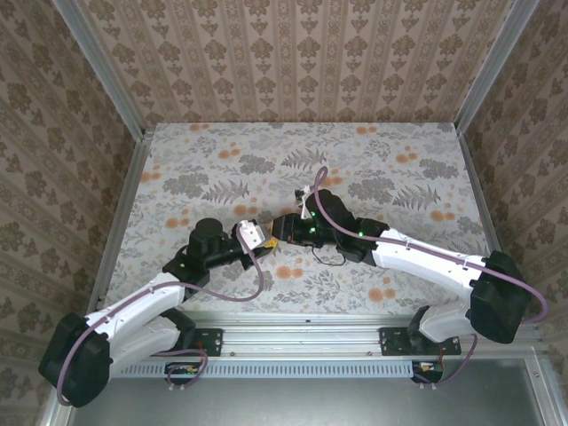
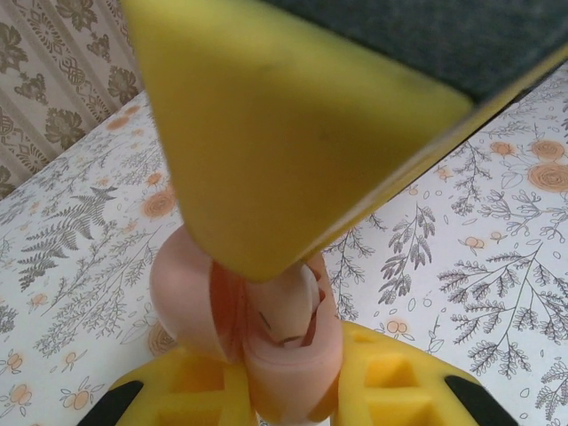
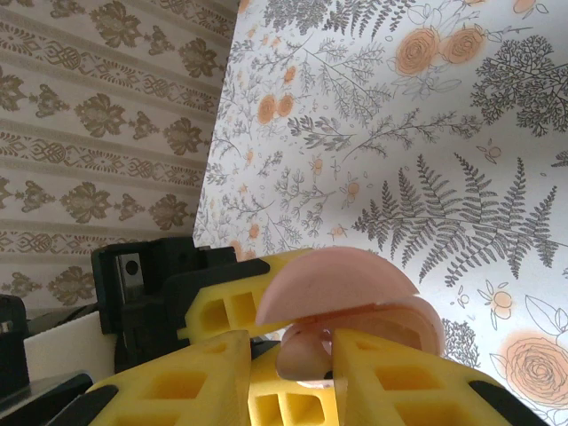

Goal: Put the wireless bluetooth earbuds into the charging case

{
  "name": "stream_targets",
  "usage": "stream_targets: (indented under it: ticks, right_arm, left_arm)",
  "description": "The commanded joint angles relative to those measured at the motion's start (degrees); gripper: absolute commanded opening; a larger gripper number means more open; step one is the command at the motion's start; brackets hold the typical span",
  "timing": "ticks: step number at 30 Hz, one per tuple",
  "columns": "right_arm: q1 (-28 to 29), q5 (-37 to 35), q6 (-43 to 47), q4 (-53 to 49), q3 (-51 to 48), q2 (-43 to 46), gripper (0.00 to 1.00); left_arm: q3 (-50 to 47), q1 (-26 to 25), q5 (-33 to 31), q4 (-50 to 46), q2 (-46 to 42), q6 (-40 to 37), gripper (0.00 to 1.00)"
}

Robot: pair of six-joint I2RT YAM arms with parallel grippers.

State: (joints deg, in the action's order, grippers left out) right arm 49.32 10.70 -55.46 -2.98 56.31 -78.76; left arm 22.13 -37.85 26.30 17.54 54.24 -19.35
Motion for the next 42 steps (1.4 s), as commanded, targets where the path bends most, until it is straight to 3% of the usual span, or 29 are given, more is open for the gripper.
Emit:
stream_targets:
  ticks: [1,29,42]
  right_arm:
    - [-0.12,1.79,1.4,1.55,1.96,-0.52,0.31]
    - [-0.78,-1.46,6.47,-11.03,2.16,7.92,0.31]
    - [-10.75,2.49,8.63,-30.28,2.55,11.88,0.32]
  left_arm:
    - [0.02,-0.39,0.41,0.65,-1.15,-0.97,0.0]
    - [-0.42,-1.0,0.68,1.4,-1.59,-0.77,0.0]
    - [-0.77,-1.52,0.64,4.51,1.5,0.27,0.0]
